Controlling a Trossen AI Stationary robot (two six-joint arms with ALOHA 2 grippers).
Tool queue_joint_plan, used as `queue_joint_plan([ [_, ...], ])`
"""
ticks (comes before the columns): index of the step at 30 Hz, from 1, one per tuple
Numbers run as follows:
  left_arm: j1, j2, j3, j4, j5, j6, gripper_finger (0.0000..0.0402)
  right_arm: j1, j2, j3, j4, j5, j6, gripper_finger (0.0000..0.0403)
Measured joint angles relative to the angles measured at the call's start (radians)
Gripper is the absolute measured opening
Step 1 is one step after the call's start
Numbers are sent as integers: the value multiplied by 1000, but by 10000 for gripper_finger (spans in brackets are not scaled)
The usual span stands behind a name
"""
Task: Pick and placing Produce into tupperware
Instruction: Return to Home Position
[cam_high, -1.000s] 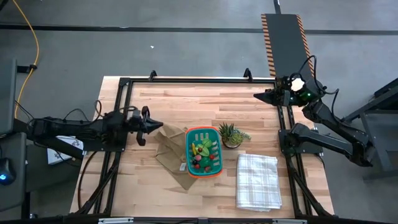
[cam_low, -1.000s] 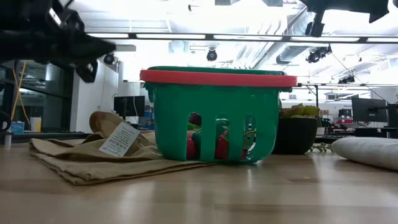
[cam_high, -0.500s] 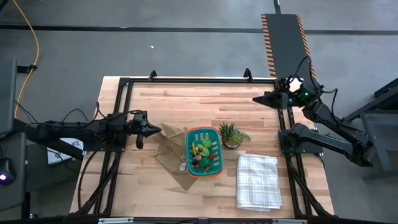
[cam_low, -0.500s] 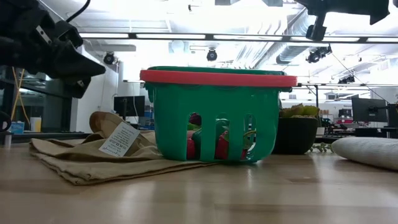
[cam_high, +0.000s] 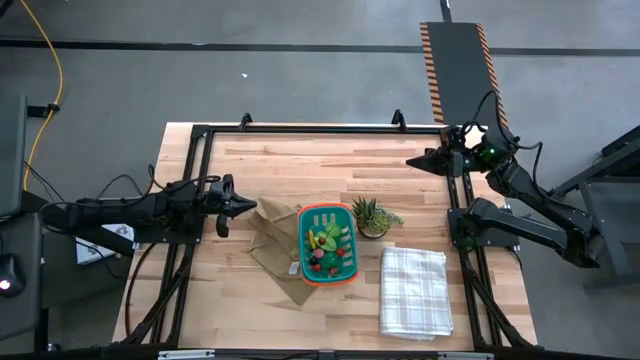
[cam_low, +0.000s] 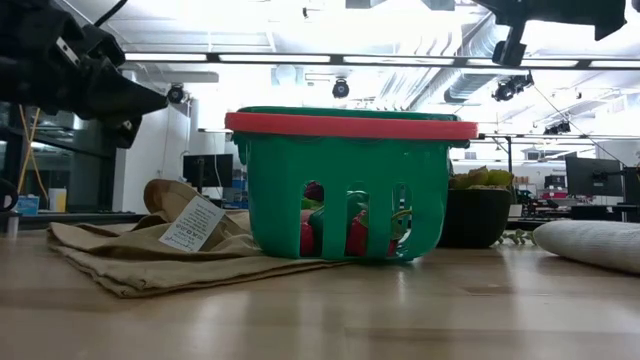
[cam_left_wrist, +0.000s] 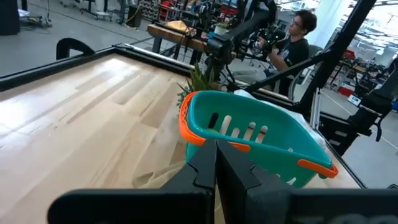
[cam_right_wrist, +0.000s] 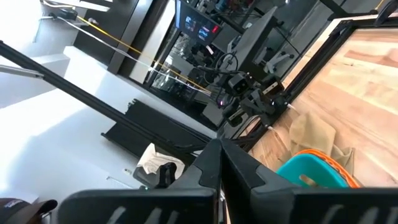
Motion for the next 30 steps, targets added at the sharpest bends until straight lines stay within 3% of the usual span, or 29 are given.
queue_joint_plan([
  [8,0,-20,104,-264,-38,-10,0,0,-2,0,-1,-8,-11,0],
  [12,0,-55,108,-184,-23,-3,0,0,-2,0,-1,-11,-26,0],
  [18,0,-128,106,-175,-87,15,0,0,-2,0,-1,-12,-27,0],
  [30,0,-124,-1,31,-94,22,0,0,-2,0,-1,-13,-27,0],
])
